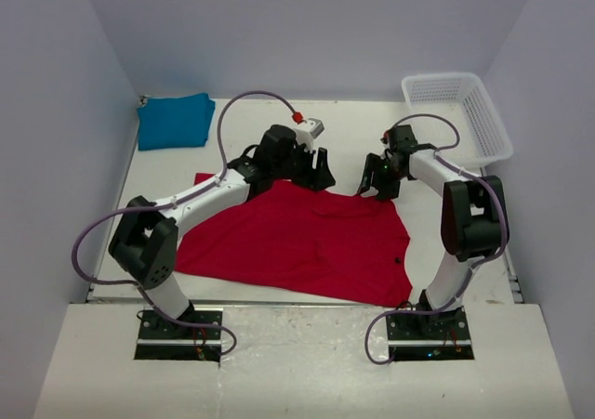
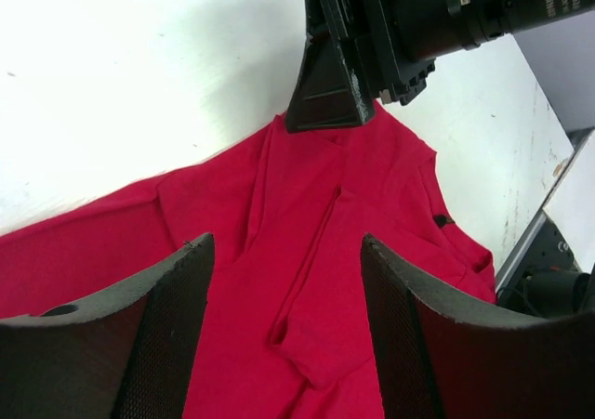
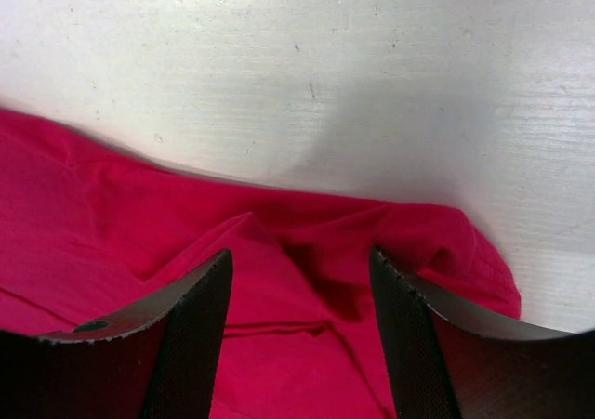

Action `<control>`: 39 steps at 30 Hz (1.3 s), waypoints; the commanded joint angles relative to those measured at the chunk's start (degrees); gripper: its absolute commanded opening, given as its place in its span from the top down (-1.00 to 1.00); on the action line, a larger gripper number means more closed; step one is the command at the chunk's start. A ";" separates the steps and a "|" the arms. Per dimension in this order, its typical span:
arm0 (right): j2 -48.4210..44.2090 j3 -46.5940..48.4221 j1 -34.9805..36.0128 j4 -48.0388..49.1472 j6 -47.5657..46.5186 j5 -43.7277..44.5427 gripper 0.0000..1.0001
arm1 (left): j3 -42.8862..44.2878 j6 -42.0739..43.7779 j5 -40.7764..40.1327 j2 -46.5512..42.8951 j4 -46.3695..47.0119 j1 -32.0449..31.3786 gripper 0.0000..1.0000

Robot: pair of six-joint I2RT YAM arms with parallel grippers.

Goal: Fold and stack the t-shirts
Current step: Grap the side of the flattened tshirt furthest away from the robot with both arms

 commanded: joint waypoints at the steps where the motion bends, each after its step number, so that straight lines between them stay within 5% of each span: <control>1: 0.19 1.48 0.34 0.45 -1.36 -1.40 -0.22 | 1.61 -2.18 -4.79 -4.55 -3.10 1.23 -0.31; 27: 4.50 5.88 2.63 -0.42 -2.68 -2.55 0.31 | -6.75 -3.85 3.29 -7.19 0.68 9.84 -0.31; 39: 1.25 3.51 3.60 0.27 -2.51 -2.37 1.00 | -8.24 -4.73 2.86 -5.69 0.78 10.72 -0.30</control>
